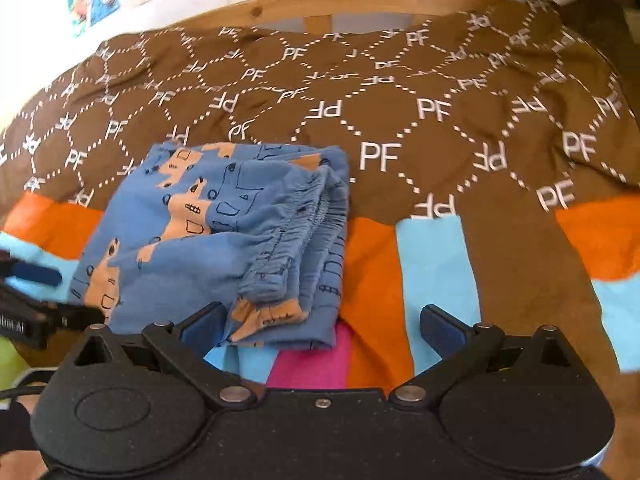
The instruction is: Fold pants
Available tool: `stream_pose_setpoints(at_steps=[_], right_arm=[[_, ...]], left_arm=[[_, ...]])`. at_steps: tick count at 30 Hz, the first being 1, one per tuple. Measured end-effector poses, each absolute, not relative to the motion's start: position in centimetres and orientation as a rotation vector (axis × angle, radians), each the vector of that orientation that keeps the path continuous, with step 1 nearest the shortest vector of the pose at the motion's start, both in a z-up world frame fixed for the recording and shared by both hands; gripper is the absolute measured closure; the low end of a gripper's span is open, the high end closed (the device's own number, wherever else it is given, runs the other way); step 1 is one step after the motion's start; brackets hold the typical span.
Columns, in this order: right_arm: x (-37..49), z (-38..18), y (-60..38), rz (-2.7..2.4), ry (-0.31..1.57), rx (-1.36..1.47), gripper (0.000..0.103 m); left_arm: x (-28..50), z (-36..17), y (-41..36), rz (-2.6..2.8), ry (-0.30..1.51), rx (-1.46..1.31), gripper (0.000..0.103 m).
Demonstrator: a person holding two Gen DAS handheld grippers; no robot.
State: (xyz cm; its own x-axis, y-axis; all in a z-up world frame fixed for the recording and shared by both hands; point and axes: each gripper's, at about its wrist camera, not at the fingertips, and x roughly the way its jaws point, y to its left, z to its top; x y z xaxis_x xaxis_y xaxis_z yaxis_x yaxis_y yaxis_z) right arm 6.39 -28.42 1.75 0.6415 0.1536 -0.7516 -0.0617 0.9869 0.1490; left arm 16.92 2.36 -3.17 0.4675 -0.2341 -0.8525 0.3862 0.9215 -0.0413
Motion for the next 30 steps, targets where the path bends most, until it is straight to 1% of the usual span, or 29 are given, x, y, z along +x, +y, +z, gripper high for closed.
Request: stream_pose_setpoints(at_steps=[8,17,30], right_arm=[[4.5,2.5,-28.2,0.095,0.859,0.183,0.001],[4.0,3.3,-27.3,0.085,0.846,0.165,0.001],[4.1,3.3,-25.9,0.094,0.856,0.151,0.001]], left_arm=[[15.5,-1.7,2.8,-0.387,0.996,0.116,0.000],[15.6,-0.2,3.3,-0.370,0.951,0.080,0.000],[16.1,-0.2,3.9,-0.367,0.970,0.045,0.000]])
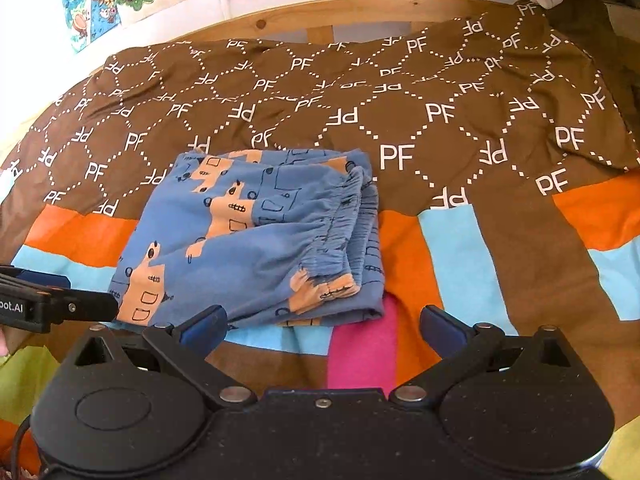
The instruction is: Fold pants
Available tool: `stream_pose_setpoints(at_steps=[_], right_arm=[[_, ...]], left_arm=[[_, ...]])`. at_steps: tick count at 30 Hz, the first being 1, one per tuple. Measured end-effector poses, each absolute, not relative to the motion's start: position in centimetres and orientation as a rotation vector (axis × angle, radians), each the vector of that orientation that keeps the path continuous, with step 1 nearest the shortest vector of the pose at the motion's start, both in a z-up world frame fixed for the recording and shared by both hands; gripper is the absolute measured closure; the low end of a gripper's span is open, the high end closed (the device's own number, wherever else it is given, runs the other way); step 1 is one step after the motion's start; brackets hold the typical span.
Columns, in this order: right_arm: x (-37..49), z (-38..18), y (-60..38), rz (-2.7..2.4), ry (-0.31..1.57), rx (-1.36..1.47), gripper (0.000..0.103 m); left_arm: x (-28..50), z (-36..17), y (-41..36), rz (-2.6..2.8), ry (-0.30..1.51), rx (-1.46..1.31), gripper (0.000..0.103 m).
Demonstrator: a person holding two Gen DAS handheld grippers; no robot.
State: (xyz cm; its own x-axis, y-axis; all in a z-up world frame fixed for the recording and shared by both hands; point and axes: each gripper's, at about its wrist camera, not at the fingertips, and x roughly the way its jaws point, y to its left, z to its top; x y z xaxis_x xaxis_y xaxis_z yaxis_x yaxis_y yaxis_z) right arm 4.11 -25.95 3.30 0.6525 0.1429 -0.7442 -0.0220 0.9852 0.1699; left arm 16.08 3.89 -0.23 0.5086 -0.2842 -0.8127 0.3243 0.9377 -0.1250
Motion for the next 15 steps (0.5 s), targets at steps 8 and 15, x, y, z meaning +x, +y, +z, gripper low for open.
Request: stream_pose_setpoints(at_steps=[8,15], right_arm=[[4.9,3.3,-26.8,0.114,0.843,0.136,0.001],[8.2,3.7,-28.6,0.133,0.799,0.149,0.001]], left_arm=[[17.0,-0.8,4.6,-0.361,0.981,-0.003,0.000],[18.5,-1.3,5.8,-0.342,0.960,-0.084,0.000]])
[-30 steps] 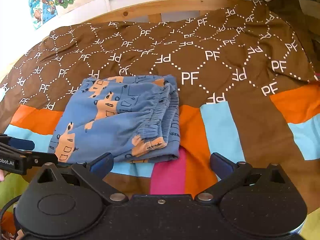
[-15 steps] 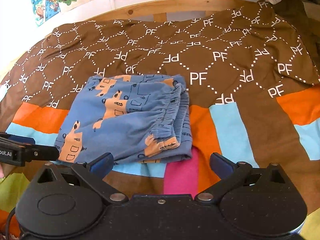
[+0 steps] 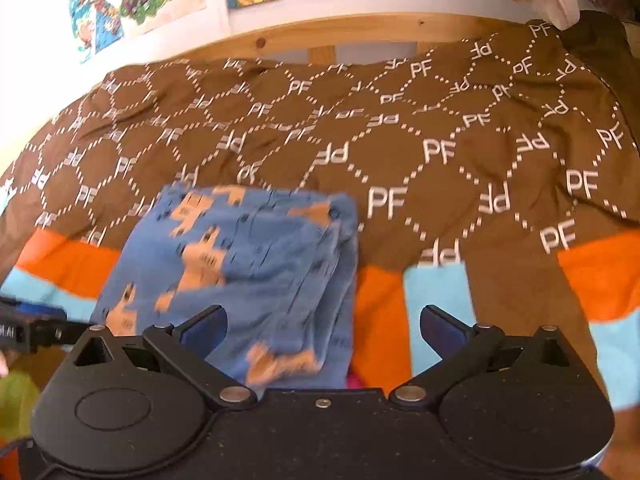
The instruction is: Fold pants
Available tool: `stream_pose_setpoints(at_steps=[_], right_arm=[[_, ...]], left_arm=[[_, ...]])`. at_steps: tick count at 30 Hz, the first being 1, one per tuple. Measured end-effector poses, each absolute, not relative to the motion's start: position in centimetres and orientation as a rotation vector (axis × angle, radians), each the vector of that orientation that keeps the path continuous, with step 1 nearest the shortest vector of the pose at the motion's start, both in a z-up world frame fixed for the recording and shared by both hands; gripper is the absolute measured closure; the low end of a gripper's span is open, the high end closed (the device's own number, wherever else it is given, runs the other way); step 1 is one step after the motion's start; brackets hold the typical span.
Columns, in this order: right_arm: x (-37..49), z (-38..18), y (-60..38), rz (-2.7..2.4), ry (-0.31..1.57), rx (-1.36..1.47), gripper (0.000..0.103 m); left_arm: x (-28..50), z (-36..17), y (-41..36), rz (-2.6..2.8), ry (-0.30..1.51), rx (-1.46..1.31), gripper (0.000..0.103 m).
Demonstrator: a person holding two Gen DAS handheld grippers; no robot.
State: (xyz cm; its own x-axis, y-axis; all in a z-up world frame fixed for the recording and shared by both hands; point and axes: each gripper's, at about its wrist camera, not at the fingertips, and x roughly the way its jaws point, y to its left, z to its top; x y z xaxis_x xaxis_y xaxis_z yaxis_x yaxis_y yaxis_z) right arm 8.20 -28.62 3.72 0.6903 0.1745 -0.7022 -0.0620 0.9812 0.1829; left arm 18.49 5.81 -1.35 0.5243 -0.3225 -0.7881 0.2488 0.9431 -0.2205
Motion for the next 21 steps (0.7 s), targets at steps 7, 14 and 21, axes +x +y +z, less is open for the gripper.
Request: stream_pose_setpoints(at_steps=[7,14,21], right_arm=[[11.8,2.8,-30.1,0.210,0.788,0.205,0.001],[15.0,-1.6,-33.3,0.365,0.730,0.511,0.001],[18.0,-2.4,-33.1,0.577,0.794,0.584,0.000]], left_arm=[[19.6,-1.9,6.3,-0.398,0.848,-0.171,0.000],[21.7,-3.1,7.2,-0.490,0.855,-0.395,0.000],[22.6,-3.8,8.1,-0.573,0.866,-0.520,0.000]])
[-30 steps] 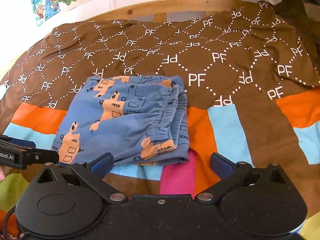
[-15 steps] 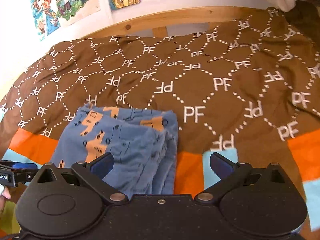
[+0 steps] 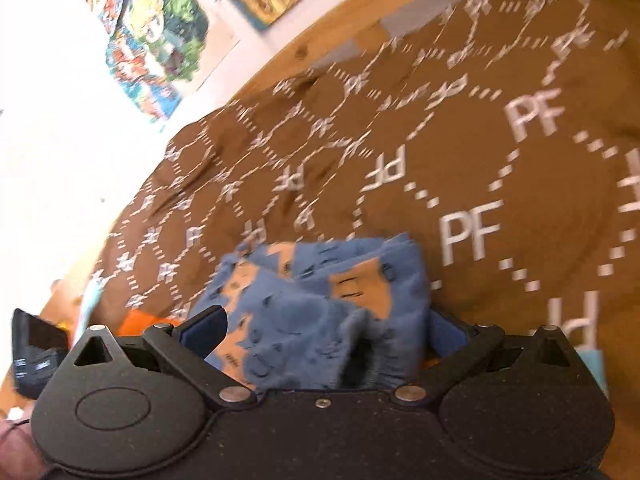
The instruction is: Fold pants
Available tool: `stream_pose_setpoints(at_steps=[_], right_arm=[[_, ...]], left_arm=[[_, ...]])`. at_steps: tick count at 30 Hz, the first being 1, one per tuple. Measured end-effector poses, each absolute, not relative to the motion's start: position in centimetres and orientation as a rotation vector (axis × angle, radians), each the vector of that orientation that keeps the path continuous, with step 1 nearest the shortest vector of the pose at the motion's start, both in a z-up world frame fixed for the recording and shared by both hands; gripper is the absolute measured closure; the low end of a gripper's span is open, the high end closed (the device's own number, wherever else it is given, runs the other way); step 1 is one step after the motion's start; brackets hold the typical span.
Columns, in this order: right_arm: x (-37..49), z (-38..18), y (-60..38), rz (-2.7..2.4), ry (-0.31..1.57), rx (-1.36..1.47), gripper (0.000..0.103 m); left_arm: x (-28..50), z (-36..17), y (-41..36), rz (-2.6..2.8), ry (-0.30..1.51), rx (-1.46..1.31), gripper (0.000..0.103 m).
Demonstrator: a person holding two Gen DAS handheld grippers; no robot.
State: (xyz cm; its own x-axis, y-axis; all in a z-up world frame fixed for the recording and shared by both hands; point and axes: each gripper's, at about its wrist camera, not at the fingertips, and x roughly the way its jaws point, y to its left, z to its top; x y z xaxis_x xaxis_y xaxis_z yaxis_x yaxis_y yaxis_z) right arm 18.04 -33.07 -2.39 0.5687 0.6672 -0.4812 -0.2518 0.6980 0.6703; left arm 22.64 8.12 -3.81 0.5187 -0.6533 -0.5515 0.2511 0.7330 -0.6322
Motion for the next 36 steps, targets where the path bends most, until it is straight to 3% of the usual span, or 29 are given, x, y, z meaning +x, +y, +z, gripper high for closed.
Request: stream_pose_setpoints(at_steps=[4,8,10,11,13,15,17,26,36], right_arm=[[18.1,-2.6,-34.5,0.577,0.774,0.688,0.005],[17.2,-2.2,-33.5,0.438,0.781,0.591,0.029],[16.7,-1.9,-33.1,0.379,0.784,0.556,0.055],[16.5,-2.0,-33.1,0.352,0.790,0.551,0.061],[15.7,-2.1,-33.5,0.317,0.796,0.600,0.070],[14.7,-1.8,-33.1,0.291,0.780,0.602,0.074],[13.8,-1.0,-32.2,0.264,0.753,0.552,0.076],[8.5,4.4,-25.8,0.247,0.600,0.141,0.082],[6.2,6.8,-26.0,0.263,0.514,-0.008,0.084]], left_arm=[[22.9,-4.0,8.0,-0.589,0.885,-0.524,0.008],[23.2,-4.6,7.8,-0.549,0.944,-0.512,0.041],[23.1,-4.4,7.4,-0.530,0.941,-0.460,0.051],[22.9,-4.2,7.2,-0.529,0.936,-0.433,0.057],[22.7,-4.0,6.7,-0.523,0.927,-0.396,0.061],[22.5,-3.8,6.6,-0.515,0.928,-0.394,0.075],[22.3,-3.5,6.8,-0.498,0.933,-0.403,0.082],[18.8,0.4,5.4,-0.533,0.807,-0.278,0.087],[18.7,4.6,3.6,-0.546,0.716,-0.226,0.087]])
